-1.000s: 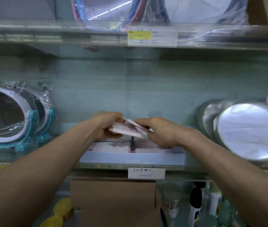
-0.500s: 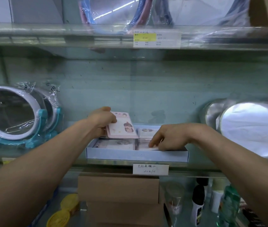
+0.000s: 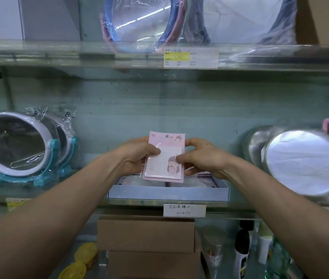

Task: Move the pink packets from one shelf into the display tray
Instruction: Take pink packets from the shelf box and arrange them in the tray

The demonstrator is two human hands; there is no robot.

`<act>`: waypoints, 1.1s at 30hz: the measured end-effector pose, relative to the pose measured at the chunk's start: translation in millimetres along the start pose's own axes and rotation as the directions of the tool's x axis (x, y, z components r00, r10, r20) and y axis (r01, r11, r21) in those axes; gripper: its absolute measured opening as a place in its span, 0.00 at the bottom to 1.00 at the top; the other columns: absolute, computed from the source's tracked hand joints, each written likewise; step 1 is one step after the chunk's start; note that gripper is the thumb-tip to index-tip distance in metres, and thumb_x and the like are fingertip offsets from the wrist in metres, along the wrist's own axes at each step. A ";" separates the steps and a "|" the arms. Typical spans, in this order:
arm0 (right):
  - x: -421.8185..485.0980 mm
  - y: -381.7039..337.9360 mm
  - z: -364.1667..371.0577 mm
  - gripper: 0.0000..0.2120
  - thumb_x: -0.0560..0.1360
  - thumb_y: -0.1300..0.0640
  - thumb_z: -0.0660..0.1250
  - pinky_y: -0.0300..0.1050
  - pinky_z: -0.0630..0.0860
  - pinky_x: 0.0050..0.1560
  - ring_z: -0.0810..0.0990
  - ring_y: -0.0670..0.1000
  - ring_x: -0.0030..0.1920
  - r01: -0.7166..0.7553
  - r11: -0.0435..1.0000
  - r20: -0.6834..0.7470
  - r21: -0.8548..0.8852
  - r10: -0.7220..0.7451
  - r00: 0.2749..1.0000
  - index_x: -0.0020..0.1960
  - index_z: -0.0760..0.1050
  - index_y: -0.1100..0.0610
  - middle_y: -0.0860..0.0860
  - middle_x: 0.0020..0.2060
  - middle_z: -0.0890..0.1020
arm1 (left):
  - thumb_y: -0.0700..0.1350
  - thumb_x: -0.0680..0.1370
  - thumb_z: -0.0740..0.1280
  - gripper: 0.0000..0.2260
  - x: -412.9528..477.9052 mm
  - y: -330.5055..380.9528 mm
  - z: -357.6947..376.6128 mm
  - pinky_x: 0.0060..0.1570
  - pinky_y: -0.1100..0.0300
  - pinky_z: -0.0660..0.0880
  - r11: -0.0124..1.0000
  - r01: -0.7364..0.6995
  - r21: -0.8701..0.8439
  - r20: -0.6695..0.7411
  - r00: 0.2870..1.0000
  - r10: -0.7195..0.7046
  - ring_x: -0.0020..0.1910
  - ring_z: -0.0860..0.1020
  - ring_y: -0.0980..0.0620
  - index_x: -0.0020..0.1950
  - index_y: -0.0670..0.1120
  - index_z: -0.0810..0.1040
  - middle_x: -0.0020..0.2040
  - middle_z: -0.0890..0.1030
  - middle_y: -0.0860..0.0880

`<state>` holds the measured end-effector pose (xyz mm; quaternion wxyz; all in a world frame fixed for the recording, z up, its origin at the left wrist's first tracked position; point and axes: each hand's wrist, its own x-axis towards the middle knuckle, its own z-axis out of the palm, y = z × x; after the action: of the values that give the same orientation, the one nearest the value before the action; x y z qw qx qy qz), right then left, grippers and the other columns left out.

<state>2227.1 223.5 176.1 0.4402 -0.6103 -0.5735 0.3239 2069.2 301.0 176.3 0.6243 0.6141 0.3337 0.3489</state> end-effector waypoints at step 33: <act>1.5 4.2 23.0 0.16 0.80 0.48 0.57 0.47 0.63 0.71 0.67 0.50 0.69 0.179 0.548 0.295 -0.817 0.130 0.947 0.66 0.73 0.41 0.44 0.71 0.68 | 0.43 0.76 0.67 0.13 -4.6 -16.8 2.8 0.42 0.65 0.68 0.388 0.031 0.921 -0.001 0.997 -0.079 0.41 0.71 0.52 0.60 0.54 0.81 0.45 0.77 0.52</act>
<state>2208.3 229.0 163.2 0.0019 -0.6760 -0.7300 0.1006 2069.5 295.5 159.6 0.1996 0.8527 0.4773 0.0726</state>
